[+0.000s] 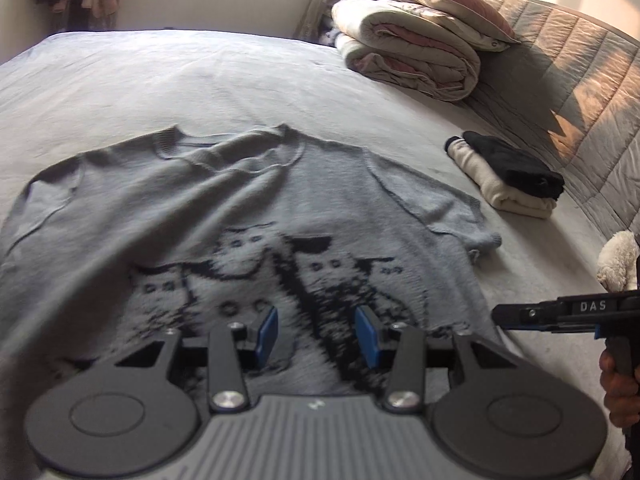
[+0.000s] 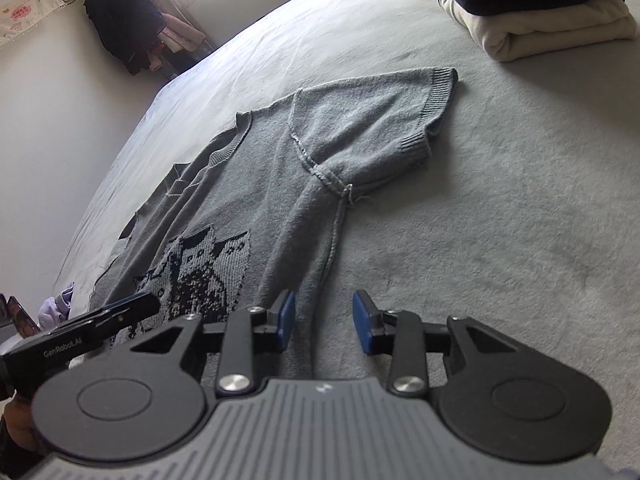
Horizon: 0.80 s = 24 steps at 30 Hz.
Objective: Fold clothes
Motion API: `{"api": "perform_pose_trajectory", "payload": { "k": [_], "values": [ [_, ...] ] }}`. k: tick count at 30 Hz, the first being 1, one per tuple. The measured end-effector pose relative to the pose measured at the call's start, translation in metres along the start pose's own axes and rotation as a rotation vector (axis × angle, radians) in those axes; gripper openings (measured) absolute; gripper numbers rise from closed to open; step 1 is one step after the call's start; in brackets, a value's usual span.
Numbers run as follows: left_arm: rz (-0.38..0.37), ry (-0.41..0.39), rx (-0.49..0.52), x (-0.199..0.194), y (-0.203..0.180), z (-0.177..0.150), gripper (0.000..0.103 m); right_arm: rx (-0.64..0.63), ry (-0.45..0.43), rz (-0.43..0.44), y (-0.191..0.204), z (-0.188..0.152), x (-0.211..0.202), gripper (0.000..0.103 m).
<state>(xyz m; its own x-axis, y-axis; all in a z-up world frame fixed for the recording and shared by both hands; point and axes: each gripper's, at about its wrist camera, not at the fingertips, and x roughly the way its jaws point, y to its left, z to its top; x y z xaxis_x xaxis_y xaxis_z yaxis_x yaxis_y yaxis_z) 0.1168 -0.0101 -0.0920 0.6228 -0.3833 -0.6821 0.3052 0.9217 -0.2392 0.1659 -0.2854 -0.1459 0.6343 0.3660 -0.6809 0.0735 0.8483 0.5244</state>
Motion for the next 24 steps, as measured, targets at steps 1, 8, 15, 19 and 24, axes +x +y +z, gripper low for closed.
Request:
{"api": "perform_pose_trajectory", "payload": {
  "k": [1, 8, 15, 19, 24],
  "values": [
    [0.026, 0.000, -0.021, -0.007, 0.012, -0.004, 0.044, -0.002, 0.000, -0.004, 0.002, -0.002, 0.001, 0.034],
    [0.177, -0.019, -0.151, -0.054, 0.085, -0.025, 0.044, -0.010, 0.003, -0.026, 0.010, -0.013, 0.001, 0.032],
    [0.305, -0.002, -0.230, -0.083, 0.125, -0.050, 0.045, -0.087, 0.011, -0.082, 0.026, -0.028, 0.003, 0.005],
    [0.319, 0.020, -0.277, -0.091, 0.138, -0.063, 0.045, -0.149, -0.058, -0.220, 0.033, -0.029, -0.023, 0.004],
    [0.312, 0.040, -0.275, -0.093, 0.135, -0.067, 0.046, -0.121, -0.031, -0.248, 0.016, -0.032, -0.022, 0.008]
  ]
}}
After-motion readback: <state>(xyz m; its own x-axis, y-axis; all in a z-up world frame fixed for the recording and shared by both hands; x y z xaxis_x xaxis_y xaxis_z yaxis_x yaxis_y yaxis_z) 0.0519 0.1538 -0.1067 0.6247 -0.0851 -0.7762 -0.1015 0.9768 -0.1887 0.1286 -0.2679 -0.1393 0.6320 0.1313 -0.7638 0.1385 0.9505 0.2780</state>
